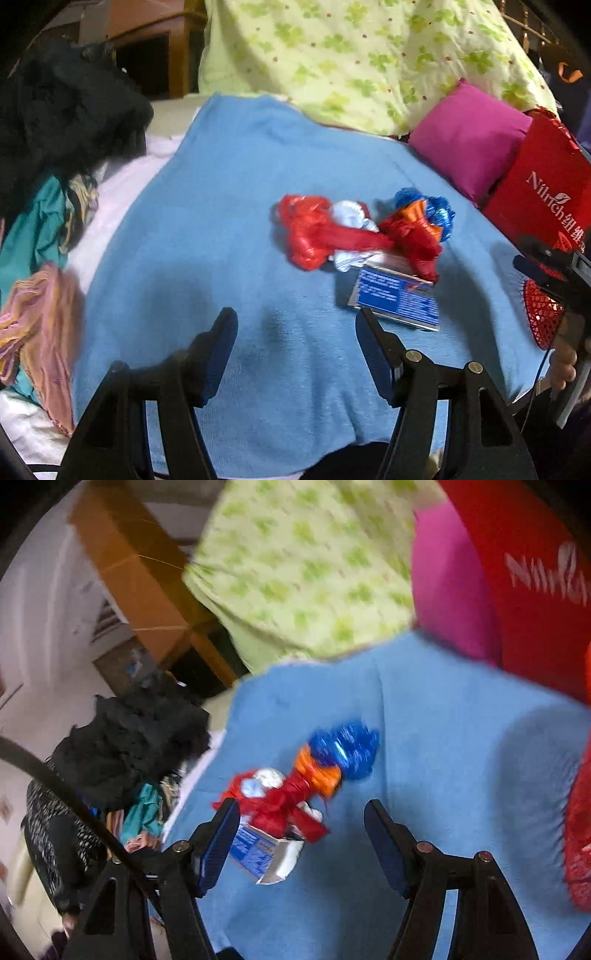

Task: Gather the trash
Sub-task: 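Grasp the red plastic bag with the left gripper while the right gripper grasps the blue bag, then lift both plastic bags and carry them over the red mesh basket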

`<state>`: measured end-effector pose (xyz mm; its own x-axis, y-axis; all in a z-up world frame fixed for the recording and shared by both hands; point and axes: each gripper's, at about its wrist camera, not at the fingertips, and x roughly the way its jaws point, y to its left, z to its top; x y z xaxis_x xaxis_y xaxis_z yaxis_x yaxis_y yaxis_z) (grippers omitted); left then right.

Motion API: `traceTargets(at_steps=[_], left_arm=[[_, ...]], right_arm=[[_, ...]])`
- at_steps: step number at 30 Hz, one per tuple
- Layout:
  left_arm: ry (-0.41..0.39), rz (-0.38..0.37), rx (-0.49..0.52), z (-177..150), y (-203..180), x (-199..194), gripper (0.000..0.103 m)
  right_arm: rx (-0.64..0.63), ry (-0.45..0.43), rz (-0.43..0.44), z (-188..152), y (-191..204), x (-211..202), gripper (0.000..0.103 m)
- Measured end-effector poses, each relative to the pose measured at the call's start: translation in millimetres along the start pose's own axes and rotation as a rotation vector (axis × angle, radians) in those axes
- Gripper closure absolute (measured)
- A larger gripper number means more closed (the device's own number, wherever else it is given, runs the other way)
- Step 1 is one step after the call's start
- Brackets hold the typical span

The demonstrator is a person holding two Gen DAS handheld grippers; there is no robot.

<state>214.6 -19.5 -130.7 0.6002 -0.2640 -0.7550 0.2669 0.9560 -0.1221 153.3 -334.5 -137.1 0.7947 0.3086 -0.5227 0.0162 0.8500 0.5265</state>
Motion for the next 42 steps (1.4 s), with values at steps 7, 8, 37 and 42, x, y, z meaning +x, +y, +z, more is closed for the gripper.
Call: traceTargets(at_steps=[7,8,37,42], left_arm=[[0.053,0.002,-0.051,42,30,49,0.036],[0.058,0.001,-0.061,47,33,55,0.036],[0.087,-0.299,-0.172,73,15,64,0.061],[-0.012,-0.310,-0.149,70,9,2,0.061]], right_arm=[[0.134,0.041,-0.039,32,-34,59,0.029],[0.139,0.043,-0.033,38,-37,67,0.029],[0.013,0.004,0.015,69,-19,66,0.045],[-0.038,-0.092,0.037,60,-5,13,0.045]])
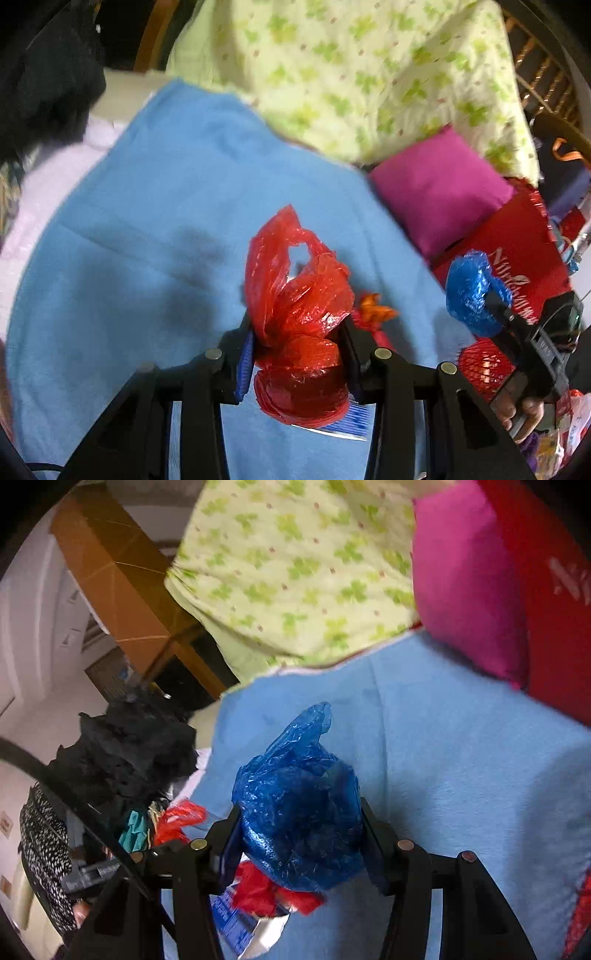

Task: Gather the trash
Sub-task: 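Lift both plastic bags and carry them over the red mesh basket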

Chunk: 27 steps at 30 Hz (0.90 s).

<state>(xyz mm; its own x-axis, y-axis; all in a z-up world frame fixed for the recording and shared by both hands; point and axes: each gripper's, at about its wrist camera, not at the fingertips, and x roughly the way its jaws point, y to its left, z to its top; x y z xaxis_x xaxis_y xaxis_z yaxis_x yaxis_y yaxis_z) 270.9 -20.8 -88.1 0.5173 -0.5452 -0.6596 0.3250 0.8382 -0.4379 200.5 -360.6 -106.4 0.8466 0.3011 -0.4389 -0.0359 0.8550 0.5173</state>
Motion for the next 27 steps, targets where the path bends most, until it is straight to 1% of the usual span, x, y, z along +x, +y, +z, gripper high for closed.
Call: traceTargets(at_steps=[5,7,8,10,12,13,14,17,19,23,25,27], left_arm=[[-0.056,0.010,0.057,-11,-34,-47,0.061],[-0.085,0.027,0.098,-12,-55,-58,0.061],[-0.108,0.034,0.128,-19,-66,-68,0.061],[-0.134,0.035,0.168,-25,-84,-76,0.061],[-0.146,0.045,0.191,-32,-97,-81,0.061],[-0.151,0.055,0.211,-41,-108,-84,0.061],[-0.150,0.057,0.224,-46,-113,-83,0.061],[-0.136,0.052,0.314,-70,-142,-83,0.061],[-0.131,0.020,0.375,-87,-160,-85,0.061],[-0.127,-0.025,0.485,-113,-184,-91,0.061],[-0.103,-0.034,0.521,-122,-189,-90,0.061],[-0.062,-0.034,0.529,-128,-193,-87,0.061]], right_arm=[[-0.055,-0.113,0.025,-5,19,-47,0.045],[-0.091,-0.166,0.012,-13,26,-68,0.045],[-0.095,-0.181,0.009,-17,29,-74,0.045],[-0.097,-0.222,-0.005,-30,30,-95,0.045],[-0.109,-0.253,-0.031,-41,29,-113,0.045],[-0.118,-0.269,-0.048,-49,30,-123,0.045],[-0.125,-0.282,-0.061,-54,30,-133,0.045],[-0.138,-0.312,-0.104,-72,30,-158,0.045],[-0.133,-0.315,-0.123,-87,30,-176,0.045],[-0.122,-0.298,-0.169,-107,32,-207,0.045],[-0.087,-0.302,-0.170,-113,31,-225,0.045],[-0.056,-0.305,-0.178,-115,30,-240,0.045]])
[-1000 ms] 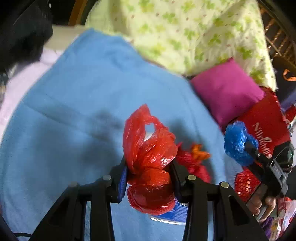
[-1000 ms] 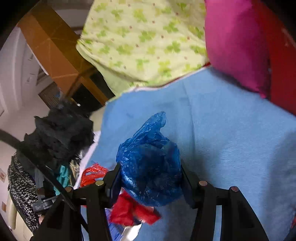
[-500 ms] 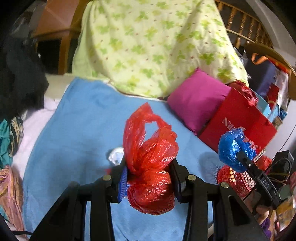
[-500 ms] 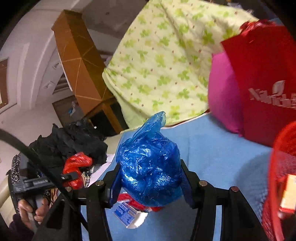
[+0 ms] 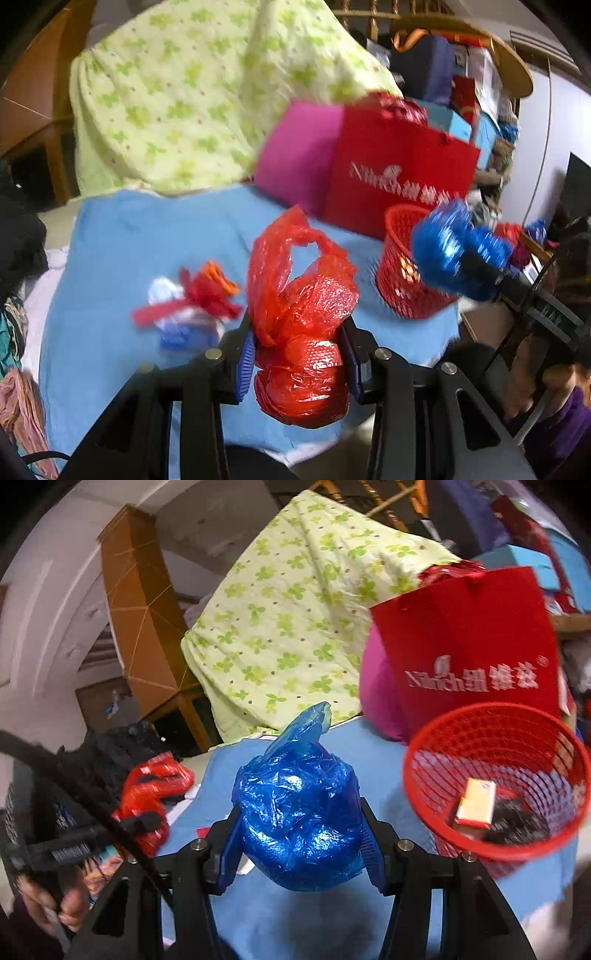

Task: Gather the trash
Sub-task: 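Lift both plastic bags and carry them over the red mesh basket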

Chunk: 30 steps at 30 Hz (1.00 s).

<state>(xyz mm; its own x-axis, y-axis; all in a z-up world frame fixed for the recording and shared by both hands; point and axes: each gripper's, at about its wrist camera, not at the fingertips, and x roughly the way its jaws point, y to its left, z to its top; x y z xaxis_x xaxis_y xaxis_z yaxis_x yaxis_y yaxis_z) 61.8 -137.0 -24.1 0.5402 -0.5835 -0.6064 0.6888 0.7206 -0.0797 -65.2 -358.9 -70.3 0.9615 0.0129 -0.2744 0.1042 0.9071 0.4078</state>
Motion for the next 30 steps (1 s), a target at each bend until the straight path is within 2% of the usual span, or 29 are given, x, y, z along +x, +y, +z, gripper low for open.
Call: traceTargets(at_steps=[5,13,30], left_arm=[[0.012,-0.013,-0.030,4,-12,-5,0.061],[-0.075,-0.020,0.009,34,-54,-37,0.061],[-0.206,-0.049,0.062,59,-100,-90,0.060]], right_arm=[[-0.030,-0.019,-0.040,9,-1,-34,0.045],[-0.063,-0.089,-0.052,19,2,-90,0.045],[-0.110,-0.191,-0.048,32,12,-140,0.045]])
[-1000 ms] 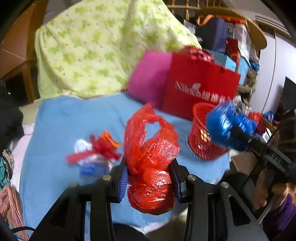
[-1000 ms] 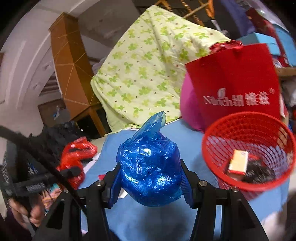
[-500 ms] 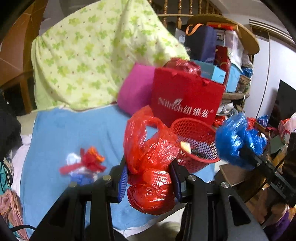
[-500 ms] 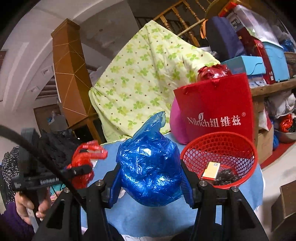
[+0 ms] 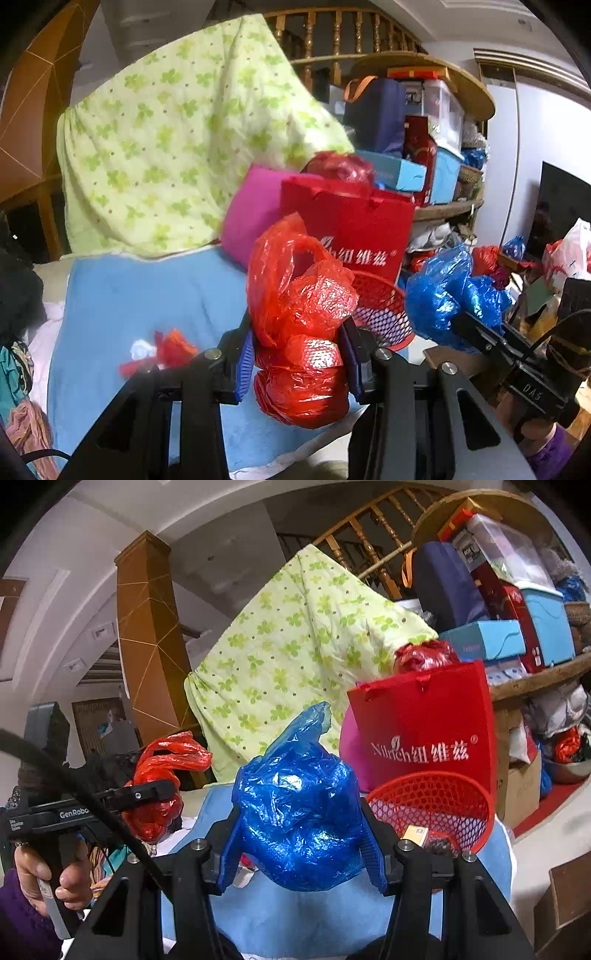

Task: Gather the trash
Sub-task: 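Lift both plastic bags and carry them over the red mesh basket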

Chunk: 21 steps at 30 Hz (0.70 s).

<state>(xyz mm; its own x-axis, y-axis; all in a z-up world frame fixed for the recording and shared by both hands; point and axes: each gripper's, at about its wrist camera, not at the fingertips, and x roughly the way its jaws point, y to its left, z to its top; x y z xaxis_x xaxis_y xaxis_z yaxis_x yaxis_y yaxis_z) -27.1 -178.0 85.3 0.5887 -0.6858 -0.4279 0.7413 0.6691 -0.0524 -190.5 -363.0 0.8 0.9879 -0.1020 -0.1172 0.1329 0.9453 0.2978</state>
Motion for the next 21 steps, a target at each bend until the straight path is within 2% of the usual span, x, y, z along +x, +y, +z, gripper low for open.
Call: traceTargets(at_steps=[9,21], left_arm=[[-0.050,-0.040,0.025,8,-18,-18,0.060],[-0.044,-0.062,0.001,9,-18,-17,0.060]], right_arm=[[0.012,-0.040,-0.003,12,-3,-14,0.045],[0.004,-0.057,0.015,17,-2,-13,0.045]])
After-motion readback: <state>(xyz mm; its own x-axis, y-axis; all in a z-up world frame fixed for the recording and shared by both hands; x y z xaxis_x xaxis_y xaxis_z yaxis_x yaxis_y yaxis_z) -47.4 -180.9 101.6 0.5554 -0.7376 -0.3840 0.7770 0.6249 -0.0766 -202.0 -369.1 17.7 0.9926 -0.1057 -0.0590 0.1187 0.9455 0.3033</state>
